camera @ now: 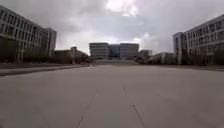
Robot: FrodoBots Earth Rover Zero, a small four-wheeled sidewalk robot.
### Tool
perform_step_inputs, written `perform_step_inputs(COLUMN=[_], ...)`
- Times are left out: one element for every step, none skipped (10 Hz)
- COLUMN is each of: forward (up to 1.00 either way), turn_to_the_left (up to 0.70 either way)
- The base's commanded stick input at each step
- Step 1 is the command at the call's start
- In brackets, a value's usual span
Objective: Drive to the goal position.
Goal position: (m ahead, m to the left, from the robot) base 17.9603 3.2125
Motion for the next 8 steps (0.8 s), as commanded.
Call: perform_step_inputs(forward=[1.00,1.00,1.00,1.00,1.00,1.00,1.00,1.00], turn_to_the_left=[-0.07,0.00,0.00,0.00,0.00,0.00,0.00,0.00])
